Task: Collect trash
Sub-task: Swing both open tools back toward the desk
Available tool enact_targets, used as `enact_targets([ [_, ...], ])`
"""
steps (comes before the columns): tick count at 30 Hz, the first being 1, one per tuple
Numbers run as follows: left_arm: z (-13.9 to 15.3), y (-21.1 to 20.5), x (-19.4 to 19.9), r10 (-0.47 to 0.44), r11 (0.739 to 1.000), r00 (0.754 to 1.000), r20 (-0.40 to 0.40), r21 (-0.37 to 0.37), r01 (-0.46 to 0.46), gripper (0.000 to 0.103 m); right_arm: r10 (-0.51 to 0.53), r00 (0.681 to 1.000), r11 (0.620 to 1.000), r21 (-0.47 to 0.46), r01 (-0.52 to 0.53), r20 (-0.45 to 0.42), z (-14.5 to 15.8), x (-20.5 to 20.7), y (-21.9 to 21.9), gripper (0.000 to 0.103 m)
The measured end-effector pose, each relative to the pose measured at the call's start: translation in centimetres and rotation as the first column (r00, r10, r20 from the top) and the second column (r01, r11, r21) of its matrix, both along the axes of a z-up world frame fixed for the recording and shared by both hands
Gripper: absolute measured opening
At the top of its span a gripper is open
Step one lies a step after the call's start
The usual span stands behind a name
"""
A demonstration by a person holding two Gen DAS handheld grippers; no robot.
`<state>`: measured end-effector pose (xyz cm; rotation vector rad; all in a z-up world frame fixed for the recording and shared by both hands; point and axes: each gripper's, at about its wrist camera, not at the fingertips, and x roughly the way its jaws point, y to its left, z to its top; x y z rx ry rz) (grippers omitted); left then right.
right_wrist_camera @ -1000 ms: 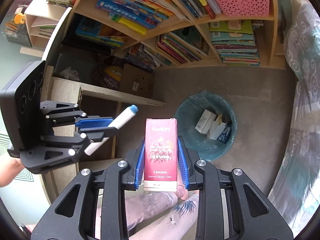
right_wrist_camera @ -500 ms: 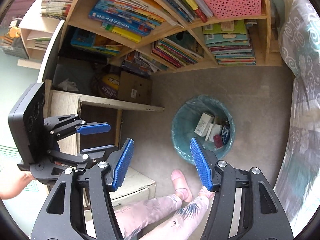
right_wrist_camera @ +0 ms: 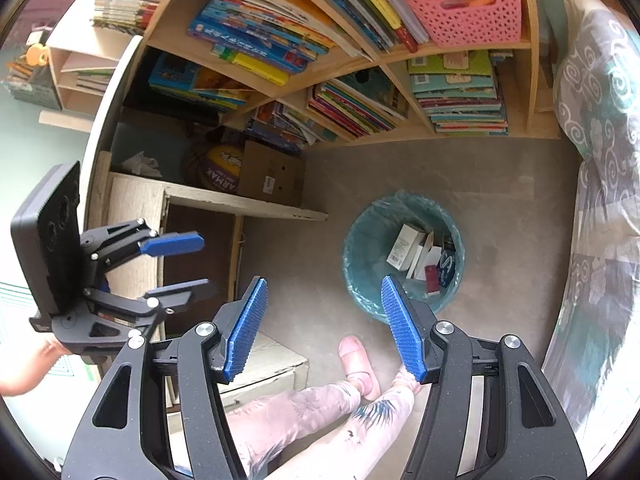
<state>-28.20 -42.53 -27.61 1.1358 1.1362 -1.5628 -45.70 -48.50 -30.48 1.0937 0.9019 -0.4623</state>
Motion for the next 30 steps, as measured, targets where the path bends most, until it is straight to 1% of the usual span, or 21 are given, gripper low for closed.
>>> enact_targets([
  [2, 1.4, 0.2, 0.3, 0.017, 1.000, 1.000, -0.003, -0.023, -0.017, 0.059, 0.011, 1.000, 1.000, -0.027, -0.011, 0.008, 1.4, 0.3, 0.3, 0.071],
  [5, 3.8, 1.0, 1.1, 0.033, 0.997, 0.999, -0.005, -0.063, -0.033, 0.065, 0.037, 0.999, 0.998, -0.058, -0.037, 0.009, 3.3, 1.1, 0.5, 0.071],
  [6, 4.6, 1.3, 1.3, 0.037, 0.996, 0.999, 0.005, -0.077, -0.037, 0.068, 0.050, 0.999, 0.996, -0.073, -0.050, 0.008, 4.3, 1.5, 0.6, 0.074],
  [7, 5.5, 1.7, 1.7, 0.042, 0.995, 0.999, 0.015, -0.094, -0.041, 0.069, 0.058, 0.998, 0.995, -0.086, -0.057, 0.010, 5.0, 1.8, 0.7, 0.077],
  [8, 6.2, 2.0, 2.0, 0.049, 0.993, 0.999, 0.021, -0.107, -0.046, 0.071, 0.065, 0.998, 0.993, -0.104, -0.064, 0.014, 5.9, 2.1, 0.8, 0.082],
  [10, 8.1, 2.9, 3.1, 0.068, 0.989, 0.997, 0.029, -0.134, -0.063, 0.073, 0.088, 0.996, 0.986, -0.142, -0.084, 0.024, 7.9, 3.0, 1.2, 0.083],
  [11, 8.8, 3.3, 3.7, 0.078, 0.987, 0.996, 0.036, -0.144, -0.072, 0.075, 0.095, 0.995, 0.983, -0.161, -0.090, 0.025, 8.9, 3.5, 1.5, 0.085],
  [12, 9.7, 3.8, 4.4, 0.093, 0.984, 0.994, 0.049, -0.160, -0.084, 0.078, 0.100, 0.995, 0.979, -0.180, -0.094, 0.027, 9.8, 4.0, 1.7, 0.088],
  [14, 11.7, 5.0, 5.5, 0.131, 0.971, 0.988, 0.081, -0.210, -0.111, 0.086, 0.118, 0.992, 0.970, -0.219, -0.106, 0.044, 11.8, 5.0, 2.2, 0.088],
  [15, 12.9, 5.8, 6.3, 0.150, 0.963, 0.985, 0.089, -0.240, -0.125, 0.088, 0.130, 0.990, 0.963, -0.243, -0.115, 0.047, 12.8, 5.8, 2.5, 0.088],
  [16, 13.7, 6.4, 6.9, 0.164, 0.957, 0.982, 0.093, -0.256, -0.135, 0.088, 0.138, 0.989, 0.957, -0.263, -0.121, 0.046, 13.6, 6.3, 2.7, 0.088],
  [17, 14.5, 6.8, 7.5, 0.179, 0.952, 0.979, 0.101, -0.267, -0.146, 0.091, 0.149, 0.988, 0.948, -0.289, -0.130, 0.046, 14.4, 7.0, 3.0, 0.089],
  [20, 16.6, 8.5, 9.7, 0.229, 0.935, 0.965, 0.127, -0.305, -0.182, 0.092, 0.185, 0.982, 0.923, -0.351, -0.159, 0.041, 16.4, 9.0, 3.6, 0.091],
  [24, 18.8, 10.7, 12.4, 0.306, 0.910, 0.938, 0.160, -0.338, -0.240, 0.094, 0.243, 0.970, 0.886, -0.407, -0.221, 0.001, 18.6, 12.1, 4.5, 0.093],
  [26, 19.8, 12.0, 13.7, 0.350, 0.895, 0.921, 0.170, -0.352, -0.275, 0.095, 0.281, 0.960, 0.856, -0.453, -0.249, 0.005, 19.8, 13.5, 5.3, 0.093],
  [27, 20.2, 12.7, 14.4, 0.374, 0.885, 0.912, 0.170, -0.359, -0.296, 0.096, 0.306, 0.952, 0.836, -0.480, -0.264, 0.009, 20.4, 14.3, 5.7, 0.093],
  [29, 21.0, 14.2, 15.7, 0.424, 0.864, 0.888, 0.175, -0.371, -0.340, 0.096, 0.354, 0.935, 0.784, -0.545, -0.296, 0.000, 21.8, 15.9, 6.8, 0.094],
  [30, 21.4, 15.1, 16.5, 0.454, 0.850, 0.874, 0.173, -0.378, -0.367, 0.096, 0.376, 0.927, 0.768, -0.562, -0.309, 0.004, 22.2, 16.5, 7.2, 0.095],
])
